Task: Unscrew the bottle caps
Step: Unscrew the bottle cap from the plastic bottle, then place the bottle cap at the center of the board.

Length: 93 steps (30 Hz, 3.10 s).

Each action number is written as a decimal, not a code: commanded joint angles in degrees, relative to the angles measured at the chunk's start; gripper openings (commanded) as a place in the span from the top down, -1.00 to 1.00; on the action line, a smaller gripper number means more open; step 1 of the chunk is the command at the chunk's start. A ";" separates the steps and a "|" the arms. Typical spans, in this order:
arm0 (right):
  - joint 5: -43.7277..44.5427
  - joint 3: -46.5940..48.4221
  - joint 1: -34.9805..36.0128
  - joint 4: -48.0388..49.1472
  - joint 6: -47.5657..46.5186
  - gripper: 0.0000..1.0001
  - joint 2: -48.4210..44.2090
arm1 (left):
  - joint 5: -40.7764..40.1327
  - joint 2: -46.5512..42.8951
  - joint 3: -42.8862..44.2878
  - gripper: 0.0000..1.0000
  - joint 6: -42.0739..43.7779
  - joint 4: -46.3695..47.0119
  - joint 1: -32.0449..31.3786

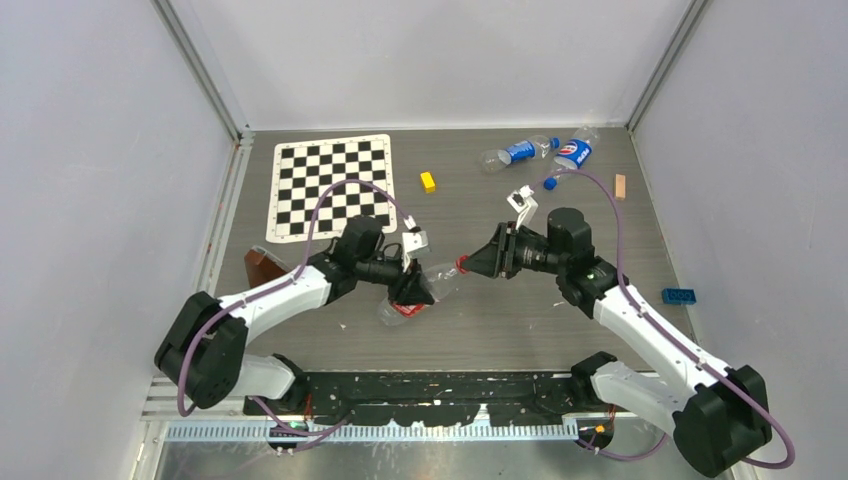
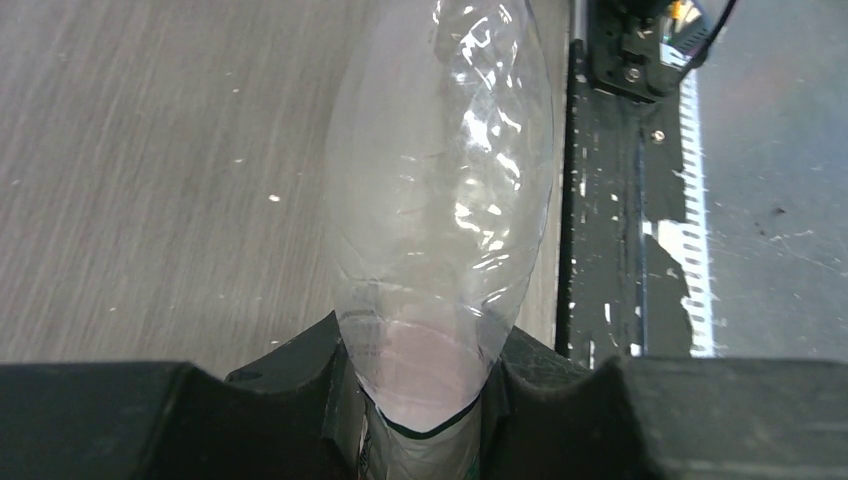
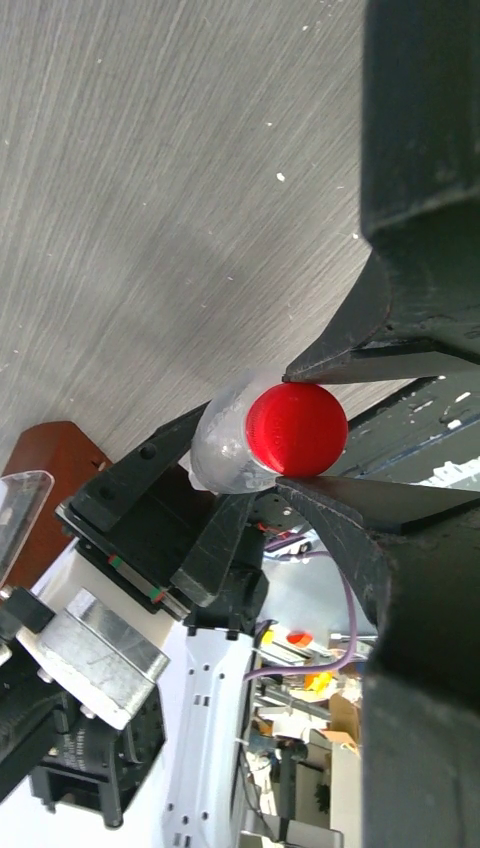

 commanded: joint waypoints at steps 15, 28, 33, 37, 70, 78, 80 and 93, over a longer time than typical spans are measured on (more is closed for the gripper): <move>0.02 1.96 1.58 -1.37 -0.66 0.76 -1.02 | -9.56 -3.21 1.93 0.77 1.26 -2.24 -0.73; 10.40 3.30 1.49 -2.57 1.65 0.77 -1.58 | -23.36 -5.89 0.80 0.77 2.63 -4.51 -0.73; 22.45 4.03 1.30 -7.77 2.36 0.77 -1.74 | -29.92 -8.86 -1.50 0.77 1.11 -2.16 -0.71; 37.66 5.18 0.50 -14.18 2.87 0.90 1.00 | -29.78 -14.49 -6.39 0.77 0.13 5.91 -0.73; 35.29 53.44 6.55 -18.57 2.64 0.68 63.22 | -43.65 -46.49 -23.13 0.72 -1.30 19.27 -0.66; 38.07 62.92 8.90 -23.51 1.67 0.44 71.41 | -43.93 -46.64 -23.10 0.72 -1.31 19.70 -0.72; 40.24 64.38 9.34 -24.32 1.17 0.35 72.39 | -43.99 -46.51 -23.09 0.72 -1.27 19.98 -0.69; 37.13 59.69 9.68 -22.27 0.26 -0.27 66.15 | -43.33 -41.77 -21.86 0.70 -1.46 21.97 -0.66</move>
